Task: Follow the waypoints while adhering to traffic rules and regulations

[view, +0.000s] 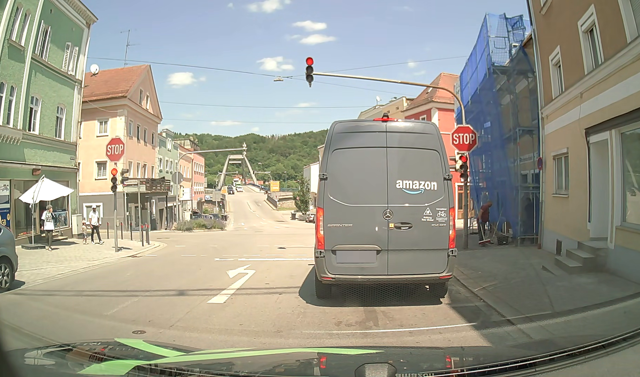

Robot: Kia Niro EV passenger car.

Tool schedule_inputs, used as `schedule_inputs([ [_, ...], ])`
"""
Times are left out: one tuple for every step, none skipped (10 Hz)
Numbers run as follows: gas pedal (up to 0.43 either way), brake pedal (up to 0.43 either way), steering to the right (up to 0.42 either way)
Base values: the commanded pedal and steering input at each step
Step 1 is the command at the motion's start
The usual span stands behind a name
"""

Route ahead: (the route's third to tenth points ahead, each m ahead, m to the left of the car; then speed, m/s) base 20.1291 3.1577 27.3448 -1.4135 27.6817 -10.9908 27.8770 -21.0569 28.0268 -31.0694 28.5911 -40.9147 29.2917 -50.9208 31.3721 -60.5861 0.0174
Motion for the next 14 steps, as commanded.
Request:
schedule_inputs([
  [0.000, 0.299, 0.033],
  [0.000, 0.305, 0.033],
  [0.000, 0.311, 0.033],
  [0.000, 0.311, 0.033],
  [0.000, 0.311, 0.033],
  [0.000, 0.311, 0.033],
  [0.000, 0.311, 0.033],
  [0.000, 0.311, 0.033],
  [0.000, 0.317, 0.033],
  [0.000, 0.317, 0.033],
  [0.000, 0.329, 0.033],
  [0.000, 0.341, 0.033],
  [0.000, 0.360, 0.033],
  [0.000, 0.372, 0.033],
])
